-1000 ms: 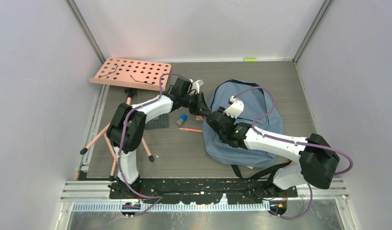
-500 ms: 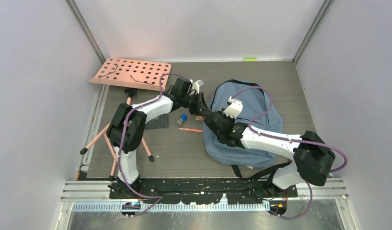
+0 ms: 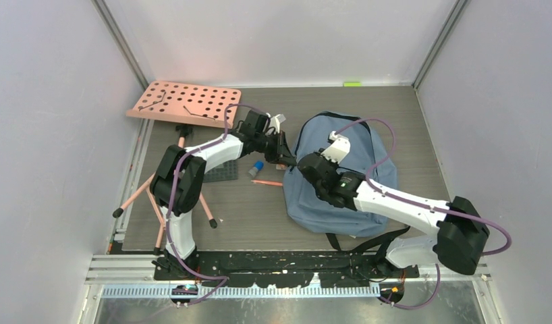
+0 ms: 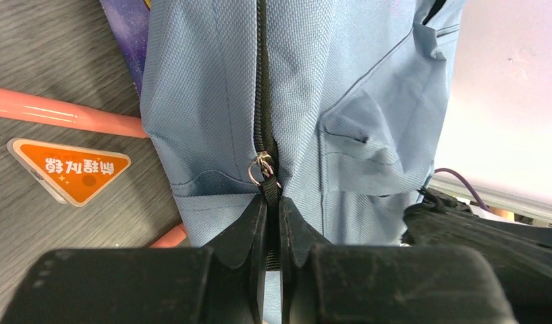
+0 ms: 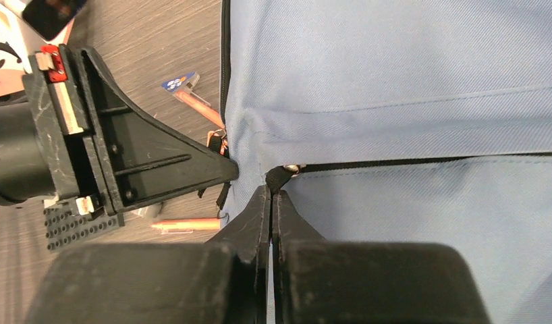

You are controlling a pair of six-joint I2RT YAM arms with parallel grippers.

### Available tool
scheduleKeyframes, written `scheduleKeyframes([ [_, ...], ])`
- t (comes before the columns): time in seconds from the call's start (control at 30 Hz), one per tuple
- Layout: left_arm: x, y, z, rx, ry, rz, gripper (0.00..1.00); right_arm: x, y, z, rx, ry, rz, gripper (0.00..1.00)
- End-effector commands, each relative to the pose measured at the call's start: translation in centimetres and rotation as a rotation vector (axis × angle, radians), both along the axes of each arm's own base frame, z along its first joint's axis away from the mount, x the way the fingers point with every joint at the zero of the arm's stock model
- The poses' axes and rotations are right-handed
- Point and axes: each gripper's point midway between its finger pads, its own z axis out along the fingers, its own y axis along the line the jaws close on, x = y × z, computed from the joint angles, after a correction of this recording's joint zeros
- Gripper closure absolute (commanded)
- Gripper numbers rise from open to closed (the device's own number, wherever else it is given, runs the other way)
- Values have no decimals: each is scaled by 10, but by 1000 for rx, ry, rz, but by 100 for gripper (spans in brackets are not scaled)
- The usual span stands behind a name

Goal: Pack the student bag
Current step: Unzip the student bag at the center of the board.

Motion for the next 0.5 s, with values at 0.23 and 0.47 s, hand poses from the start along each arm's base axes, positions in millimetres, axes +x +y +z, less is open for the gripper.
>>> scheduleKeyframes([
  [0.23,10,13,6,50,-51,18,100,4,-22,17,47,102,83,100],
  [0.47,12,16,5,55,-50,29,100,3,-44,6,-12,145,63,100],
])
